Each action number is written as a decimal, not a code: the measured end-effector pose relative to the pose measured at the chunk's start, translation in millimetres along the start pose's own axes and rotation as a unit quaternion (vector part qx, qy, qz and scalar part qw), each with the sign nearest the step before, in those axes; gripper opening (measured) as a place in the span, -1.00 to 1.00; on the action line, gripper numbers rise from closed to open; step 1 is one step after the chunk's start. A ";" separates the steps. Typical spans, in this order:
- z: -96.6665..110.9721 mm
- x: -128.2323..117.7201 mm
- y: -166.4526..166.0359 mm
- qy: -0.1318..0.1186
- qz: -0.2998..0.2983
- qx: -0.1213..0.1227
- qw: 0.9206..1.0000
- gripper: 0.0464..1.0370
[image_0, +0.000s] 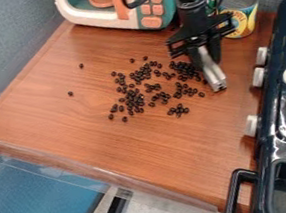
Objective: Sweep into pile
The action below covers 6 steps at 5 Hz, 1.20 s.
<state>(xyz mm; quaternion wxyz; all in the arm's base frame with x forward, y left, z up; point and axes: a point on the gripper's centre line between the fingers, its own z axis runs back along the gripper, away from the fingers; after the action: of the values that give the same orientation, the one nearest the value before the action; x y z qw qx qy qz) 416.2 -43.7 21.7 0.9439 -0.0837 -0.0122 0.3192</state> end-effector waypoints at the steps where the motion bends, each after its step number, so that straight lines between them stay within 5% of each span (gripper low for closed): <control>1: 3.7 3.2 17.2 -0.006 0.007 -0.001 1.000 -0.40; 6: 15.7 24.6 104.6 -0.032 0.044 0.006 0.999 -0.40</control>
<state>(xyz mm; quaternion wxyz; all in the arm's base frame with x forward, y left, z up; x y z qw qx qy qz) 371.7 55.4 19.0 0.9287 -0.0687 -0.0368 0.3626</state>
